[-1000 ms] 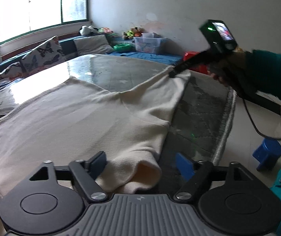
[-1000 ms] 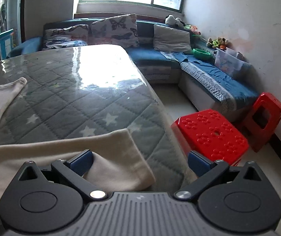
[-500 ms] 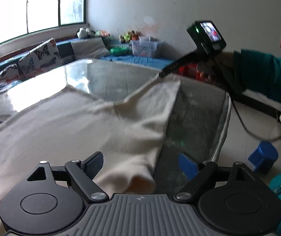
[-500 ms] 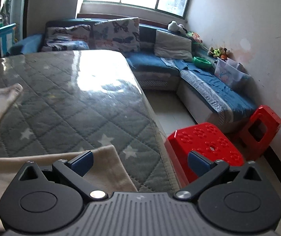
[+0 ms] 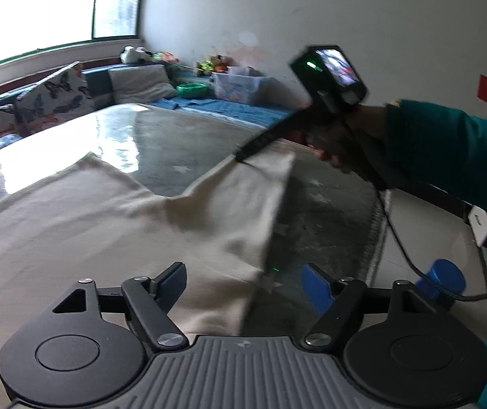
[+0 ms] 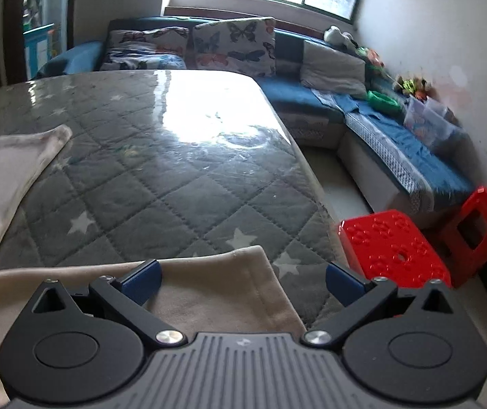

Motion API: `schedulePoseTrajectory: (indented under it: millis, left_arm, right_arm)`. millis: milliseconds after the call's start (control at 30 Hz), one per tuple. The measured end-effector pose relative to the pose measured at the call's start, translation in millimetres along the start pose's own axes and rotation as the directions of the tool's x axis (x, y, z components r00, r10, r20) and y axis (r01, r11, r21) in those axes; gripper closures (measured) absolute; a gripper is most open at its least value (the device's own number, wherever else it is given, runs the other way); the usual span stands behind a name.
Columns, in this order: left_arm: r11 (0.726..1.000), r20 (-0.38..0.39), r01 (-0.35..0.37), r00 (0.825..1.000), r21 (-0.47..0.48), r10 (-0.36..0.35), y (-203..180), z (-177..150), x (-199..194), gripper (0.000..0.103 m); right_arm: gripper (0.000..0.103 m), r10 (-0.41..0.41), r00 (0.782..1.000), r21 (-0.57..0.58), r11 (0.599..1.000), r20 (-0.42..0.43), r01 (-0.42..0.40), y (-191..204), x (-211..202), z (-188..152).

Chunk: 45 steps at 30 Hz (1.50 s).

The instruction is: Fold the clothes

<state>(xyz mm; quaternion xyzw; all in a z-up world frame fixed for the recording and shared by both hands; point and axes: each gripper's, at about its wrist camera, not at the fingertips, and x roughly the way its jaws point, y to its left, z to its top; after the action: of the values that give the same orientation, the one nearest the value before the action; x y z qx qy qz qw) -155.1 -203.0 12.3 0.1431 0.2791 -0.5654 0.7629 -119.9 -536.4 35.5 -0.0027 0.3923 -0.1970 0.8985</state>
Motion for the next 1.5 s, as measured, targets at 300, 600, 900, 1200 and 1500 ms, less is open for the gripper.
schedulePoseTrajectory:
  millis: [300,600,900,1200,1500]
  left_arm:
    - [0.999,-0.023,0.036,0.999,0.015,-0.035,-6.2,-7.9,1.7,0.032]
    - [1.000,0.009,0.021,1.000,0.000,-0.021,-1.7,0.4,-10.3,0.031]
    - [0.999,0.039,-0.030,0.999,-0.025,0.031,7.3,11.5,-13.8,0.031]
    - [0.999,0.003,-0.026,1.000,-0.030,0.026,5.0,4.5,-1.9,0.031]
    - [0.995,0.030,-0.087,0.996,-0.052,0.089,12.8,10.9,-10.6,0.019]
  right_arm:
    - [0.000,-0.007,1.000,0.034,0.999,0.009,0.007,-10.5,7.2,4.1]
    - [0.002,0.051,0.997,-0.014,0.999,0.051,-0.050,-1.7,-23.8,-4.7]
    - [0.011,0.146,0.989,-0.045,0.988,0.029,-0.144,8.1,-48.3,-37.6]
    - [0.019,0.110,0.993,0.086,0.990,0.032,-0.113,-24.2,-41.0,-38.0]
    - [0.055,0.102,0.993,0.225,0.968,0.053,-0.111,-48.7,-26.3,-34.5]
